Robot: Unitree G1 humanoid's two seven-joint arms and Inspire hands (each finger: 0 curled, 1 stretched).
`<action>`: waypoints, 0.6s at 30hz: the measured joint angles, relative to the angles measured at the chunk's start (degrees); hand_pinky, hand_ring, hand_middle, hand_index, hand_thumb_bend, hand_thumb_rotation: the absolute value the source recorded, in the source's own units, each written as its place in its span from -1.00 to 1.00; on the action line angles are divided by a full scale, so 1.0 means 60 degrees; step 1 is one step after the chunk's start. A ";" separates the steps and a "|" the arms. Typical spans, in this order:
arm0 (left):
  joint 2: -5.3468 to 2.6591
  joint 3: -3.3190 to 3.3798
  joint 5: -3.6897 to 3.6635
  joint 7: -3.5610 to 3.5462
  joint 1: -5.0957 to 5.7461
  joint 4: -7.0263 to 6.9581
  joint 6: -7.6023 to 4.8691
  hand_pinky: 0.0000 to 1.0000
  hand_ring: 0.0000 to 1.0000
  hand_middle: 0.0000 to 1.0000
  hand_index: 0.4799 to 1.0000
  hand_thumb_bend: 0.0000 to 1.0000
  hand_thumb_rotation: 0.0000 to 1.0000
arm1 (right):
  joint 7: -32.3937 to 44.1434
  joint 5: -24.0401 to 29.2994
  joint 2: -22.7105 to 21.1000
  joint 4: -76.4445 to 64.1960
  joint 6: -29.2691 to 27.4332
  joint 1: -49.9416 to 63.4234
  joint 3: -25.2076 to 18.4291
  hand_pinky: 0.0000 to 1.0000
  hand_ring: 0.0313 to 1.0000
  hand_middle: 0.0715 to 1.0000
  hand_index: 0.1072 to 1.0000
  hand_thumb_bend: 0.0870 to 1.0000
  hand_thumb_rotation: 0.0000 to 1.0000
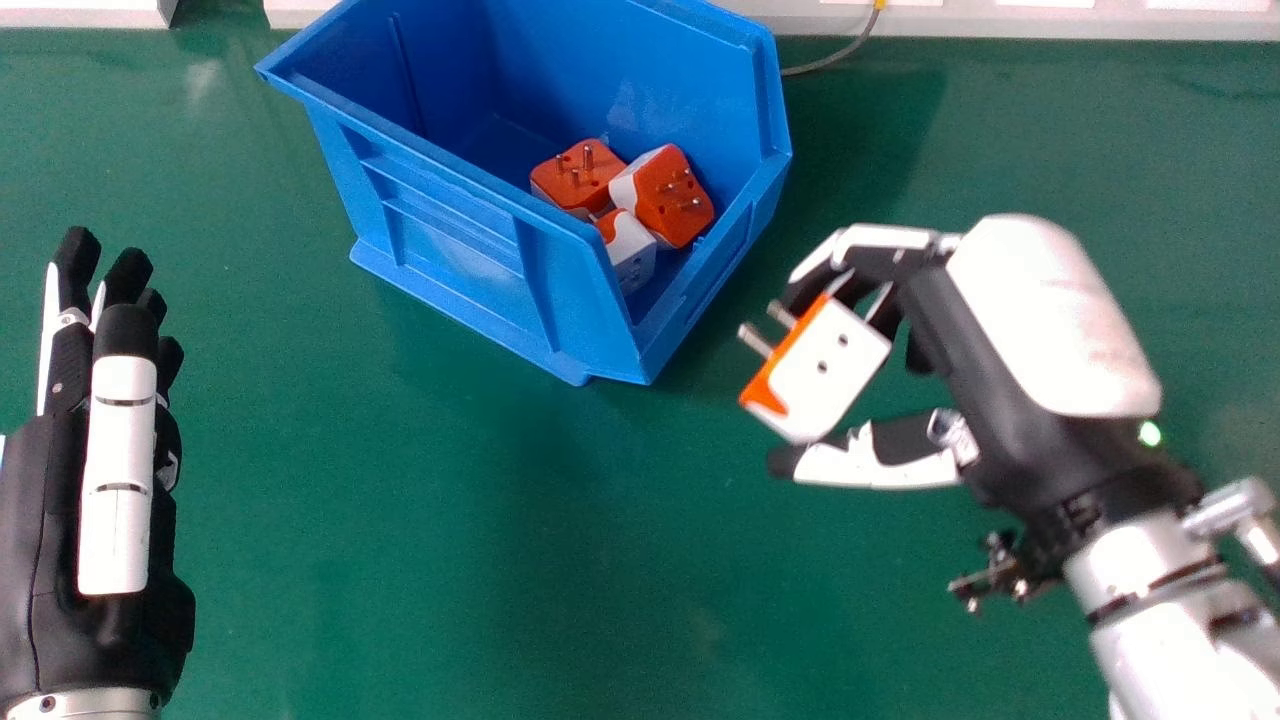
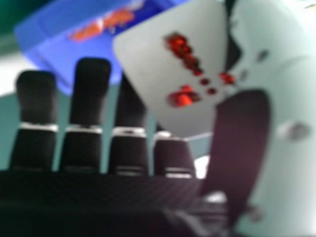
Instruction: Pick all objects and put in blue box
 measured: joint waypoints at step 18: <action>-0.0004 0.0017 -0.0002 -0.0014 0.0027 0.0014 -0.0014 1.00 0.99 0.96 0.97 0.13 0.88 | -0.0536 -0.0384 0.0269 0.2339 0.0053 -0.3260 0.0408 -0.41 -0.22 -0.04 -0.03 -0.12 -1.00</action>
